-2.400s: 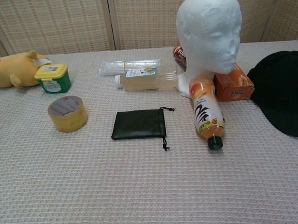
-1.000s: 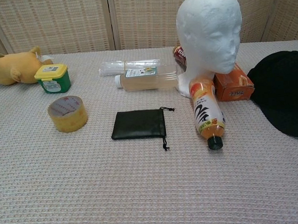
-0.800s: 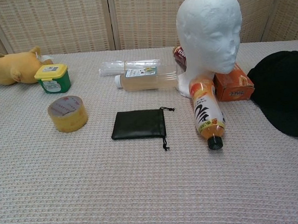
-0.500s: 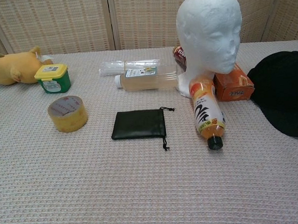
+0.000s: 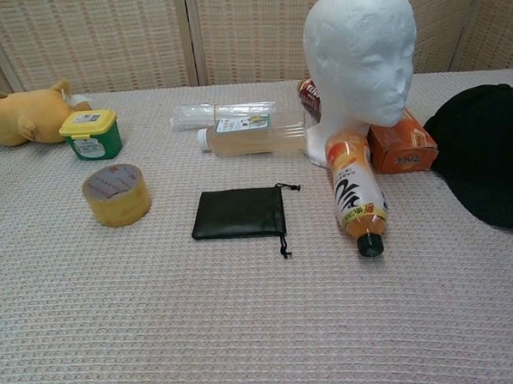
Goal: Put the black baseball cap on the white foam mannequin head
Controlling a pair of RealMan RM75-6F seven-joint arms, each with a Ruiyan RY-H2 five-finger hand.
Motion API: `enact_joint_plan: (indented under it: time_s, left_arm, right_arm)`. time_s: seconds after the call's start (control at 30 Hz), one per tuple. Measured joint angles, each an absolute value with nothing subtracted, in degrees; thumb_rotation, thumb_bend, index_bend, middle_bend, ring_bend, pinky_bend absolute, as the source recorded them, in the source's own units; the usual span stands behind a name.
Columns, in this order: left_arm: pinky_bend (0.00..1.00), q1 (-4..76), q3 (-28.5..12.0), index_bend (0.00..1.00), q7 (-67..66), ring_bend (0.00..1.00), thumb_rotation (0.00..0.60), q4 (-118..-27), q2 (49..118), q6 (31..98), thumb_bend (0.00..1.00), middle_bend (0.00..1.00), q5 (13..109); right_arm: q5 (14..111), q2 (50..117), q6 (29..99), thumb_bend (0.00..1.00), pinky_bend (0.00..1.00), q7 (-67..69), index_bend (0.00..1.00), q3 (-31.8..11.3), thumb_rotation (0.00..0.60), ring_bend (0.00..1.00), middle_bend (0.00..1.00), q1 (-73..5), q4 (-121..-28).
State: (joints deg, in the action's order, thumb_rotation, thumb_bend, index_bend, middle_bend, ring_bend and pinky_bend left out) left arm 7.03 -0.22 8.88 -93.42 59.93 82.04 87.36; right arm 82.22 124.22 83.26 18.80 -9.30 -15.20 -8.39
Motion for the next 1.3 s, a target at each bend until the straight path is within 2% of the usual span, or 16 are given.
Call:
enact_joint_plan:
  time_s: [0.27, 0.43, 0.57, 0.7, 0.87, 1.03, 1.3]
  left_arm:
    - [0.04, 6.9, -0.9, 0.08, 8.7, 0.00, 0.600, -93.0, 60.3, 82.3, 0.17, 0.00, 86.6]
    - [0.04, 6.7, -1.2, 0.08, 8.5, 0.00, 0.600, -93.0, 60.3, 82.7, 0.17, 0.00, 86.1]
    - [0.04, 6.5, -1.4, 0.08, 8.3, 0.00, 0.600, -93.0, 60.2, 83.0, 0.17, 0.00, 85.8]
    - [0.04, 6.4, -1.4, 0.08, 8.2, 0.00, 0.600, -93.1, 60.2, 83.1, 0.17, 0.00, 85.7]
    - [0.04, 6.4, -1.5, 0.08, 8.1, 0.00, 0.600, -93.3, 60.3, 83.2, 0.17, 0.00, 86.0]
    - [0.04, 6.4, -1.5, 0.08, 7.8, 0.00, 0.600, -93.1, 60.4, 83.1, 0.17, 0.00, 86.1]
    - [0.04, 6.3, -1.5, 0.07, 7.6, 0.00, 0.600, -92.8, 60.2, 83.3, 0.19, 0.00, 86.2]
  right_arm:
    - [81.0, 124.2, 84.3, 0.39, 0.00, 20.1, 0.49, -10.6, 0.600, 0.00, 0.02, -17.5, -8.4]
    - [80.6, 123.4, 85.2, 0.42, 0.00, 20.6, 0.51, -11.1, 0.600, 0.00, 0.03, -18.6, -8.6]
    - [79.9, 122.6, 86.0, 0.42, 0.00, 21.0, 0.55, -11.8, 0.600, 0.00, 0.05, -19.1, -8.9]
    - [79.0, 121.6, 86.9, 0.42, 0.00, 21.6, 0.63, -12.7, 0.600, 0.00, 0.11, -19.6, -9.6]
    - [78.5, 120.8, 88.0, 0.35, 0.00, 22.2, 0.75, -13.4, 0.600, 0.00, 0.19, -20.1, -10.6]
    - [77.8, 119.6, 88.5, 0.34, 0.00, 22.8, 0.84, -14.1, 0.600, 0.00, 0.23, -20.5, -11.5]
    - [76.9, 117.7, 89.2, 0.34, 0.00, 23.1, 0.90, -15.1, 0.600, 0.02, 0.26, -20.8, -13.0]
